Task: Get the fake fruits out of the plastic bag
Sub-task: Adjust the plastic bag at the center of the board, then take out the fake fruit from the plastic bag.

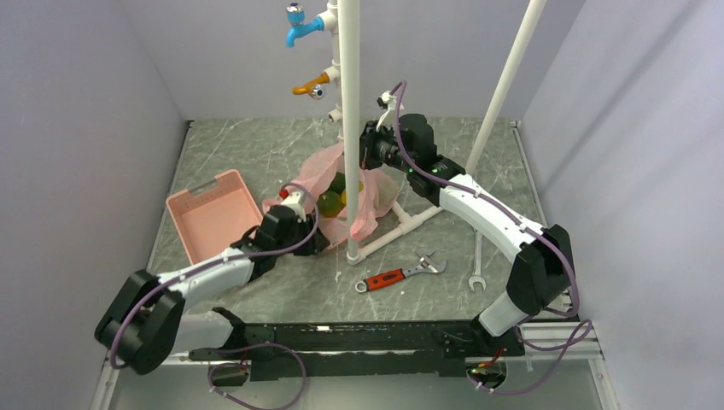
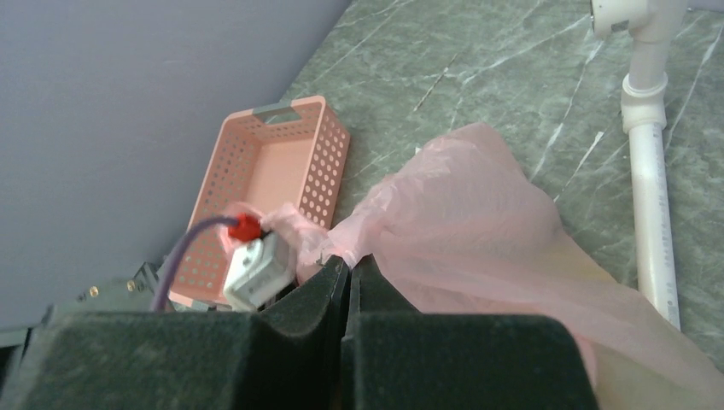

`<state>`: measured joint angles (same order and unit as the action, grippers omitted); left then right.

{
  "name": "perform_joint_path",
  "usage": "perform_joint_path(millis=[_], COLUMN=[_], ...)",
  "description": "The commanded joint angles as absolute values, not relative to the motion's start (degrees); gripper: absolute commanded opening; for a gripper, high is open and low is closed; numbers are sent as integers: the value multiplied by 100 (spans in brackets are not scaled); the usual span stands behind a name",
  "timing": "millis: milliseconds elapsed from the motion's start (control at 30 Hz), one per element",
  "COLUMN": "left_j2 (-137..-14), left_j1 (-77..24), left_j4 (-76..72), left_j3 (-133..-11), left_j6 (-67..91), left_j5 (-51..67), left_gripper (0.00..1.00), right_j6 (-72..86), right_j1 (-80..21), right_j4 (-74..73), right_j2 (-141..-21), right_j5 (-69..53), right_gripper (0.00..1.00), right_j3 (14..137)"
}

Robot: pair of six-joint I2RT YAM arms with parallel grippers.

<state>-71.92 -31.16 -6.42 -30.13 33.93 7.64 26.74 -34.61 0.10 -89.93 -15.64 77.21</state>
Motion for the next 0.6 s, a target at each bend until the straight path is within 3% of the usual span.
perform_joint_path(millis=[0,167,367,567], left_j2=[-6381,-6208,-5325,-5596], left_j1=[-3406,-3461,-3480,-3480], left_j4=[-770,-437,54,790], left_j3=[-2435,-2427,-3038,-4203], left_j6=[3866,3689,3306,2676], left_j5=[178,254,315,-116], left_gripper=[46,50,69,71], right_j6=[2634,2572,2421,2396], right_j1=[-3444,-3449,-3445,-3459], right_j4=[359,318,121,88], right_j2=[-8637,-8655,-8552,-8391], right_j5=[-1694,-1912,-2171,-2165], right_gripper=[0,0,0,0], right_j3=[7878,7813,7683,7418])
